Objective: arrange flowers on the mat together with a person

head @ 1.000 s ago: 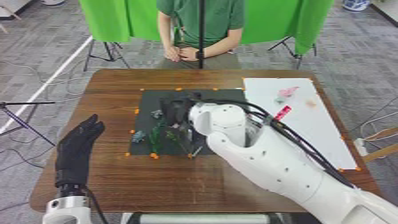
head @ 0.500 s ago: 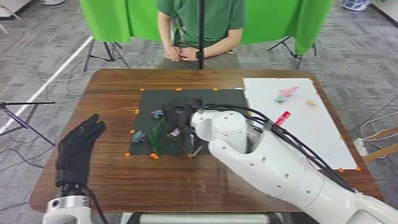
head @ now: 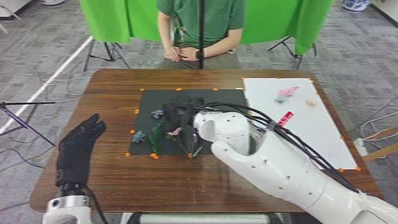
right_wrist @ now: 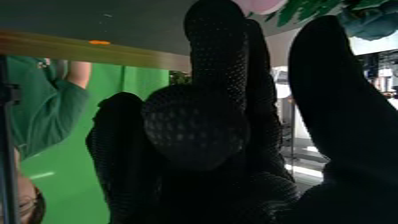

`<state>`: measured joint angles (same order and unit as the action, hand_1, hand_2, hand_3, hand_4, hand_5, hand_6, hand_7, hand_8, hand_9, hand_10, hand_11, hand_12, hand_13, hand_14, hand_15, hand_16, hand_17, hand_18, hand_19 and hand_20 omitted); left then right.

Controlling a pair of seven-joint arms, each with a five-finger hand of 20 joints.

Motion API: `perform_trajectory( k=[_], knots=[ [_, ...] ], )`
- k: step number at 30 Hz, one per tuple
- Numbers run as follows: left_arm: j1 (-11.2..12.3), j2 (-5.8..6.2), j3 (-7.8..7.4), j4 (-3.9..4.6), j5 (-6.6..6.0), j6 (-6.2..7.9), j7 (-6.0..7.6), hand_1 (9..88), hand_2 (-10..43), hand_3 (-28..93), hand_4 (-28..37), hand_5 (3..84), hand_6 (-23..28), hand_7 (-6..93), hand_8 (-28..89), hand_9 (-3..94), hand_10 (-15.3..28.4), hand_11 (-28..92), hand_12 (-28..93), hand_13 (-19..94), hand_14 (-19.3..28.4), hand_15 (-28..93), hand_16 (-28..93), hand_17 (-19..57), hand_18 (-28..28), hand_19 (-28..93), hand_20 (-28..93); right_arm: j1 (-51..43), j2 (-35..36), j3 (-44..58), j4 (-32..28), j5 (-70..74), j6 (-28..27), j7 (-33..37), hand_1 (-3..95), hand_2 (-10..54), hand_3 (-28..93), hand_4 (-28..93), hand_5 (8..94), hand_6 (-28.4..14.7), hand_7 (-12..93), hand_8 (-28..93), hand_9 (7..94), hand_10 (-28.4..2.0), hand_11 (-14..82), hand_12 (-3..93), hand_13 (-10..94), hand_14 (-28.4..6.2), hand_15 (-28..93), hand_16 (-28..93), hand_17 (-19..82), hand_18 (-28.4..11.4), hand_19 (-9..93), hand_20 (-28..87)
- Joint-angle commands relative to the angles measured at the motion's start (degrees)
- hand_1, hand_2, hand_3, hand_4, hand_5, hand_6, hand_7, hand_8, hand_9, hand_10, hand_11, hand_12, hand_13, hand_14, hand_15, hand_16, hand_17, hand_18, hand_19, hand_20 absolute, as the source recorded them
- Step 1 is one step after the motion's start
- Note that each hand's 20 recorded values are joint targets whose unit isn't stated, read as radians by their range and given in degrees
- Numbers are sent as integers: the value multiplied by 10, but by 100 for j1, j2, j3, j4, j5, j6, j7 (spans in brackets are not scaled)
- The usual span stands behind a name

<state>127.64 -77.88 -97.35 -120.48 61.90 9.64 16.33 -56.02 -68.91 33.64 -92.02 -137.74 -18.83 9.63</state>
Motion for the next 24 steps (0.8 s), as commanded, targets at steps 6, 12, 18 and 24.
perform_trajectory(
  k=[6,12,18,24],
  knots=[
    [86,-62,-1,-15,35,-77,-45,262,-18,672,-204,471,29,131,-67,448,131,156,128,354,151,105,3,84,92,30,178,-2326,788,2439,-2265,2221,2480,459,349,-91,672,-192,685,34,155,-123,933,-109,324,204,937,-15,559,187,687,-98,926,375],
    [79,-116,33,-7,39,-138,-73,262,-18,670,-204,471,29,131,-67,448,130,155,128,354,150,105,2,83,92,30,178,-4972,206,4765,-2965,5735,2188,-992,242,7,682,-166,644,-16,123,-96,734,-172,158,171,646,-145,258,225,360,-162,597,329],
    [-22,-126,184,31,54,-264,-93,261,-18,672,-204,470,28,132,-67,448,130,155,128,354,151,106,3,83,92,30,178,-6196,101,5010,-2964,7227,2967,-2458,107,32,747,-175,411,-12,74,-80,419,-162,39,108,292,-141,64,168,163,-126,71,271],
    [-81,-85,284,44,105,-392,-118,259,-19,673,-204,470,29,133,-67,448,131,156,128,352,152,105,4,79,94,28,177,-6900,-540,5570,-3106,7138,2731,-2788,63,26,777,-185,353,-2,71,-84,365,-145,27,91,245,-111,39,136,138,-112,29,249]
  ],
)
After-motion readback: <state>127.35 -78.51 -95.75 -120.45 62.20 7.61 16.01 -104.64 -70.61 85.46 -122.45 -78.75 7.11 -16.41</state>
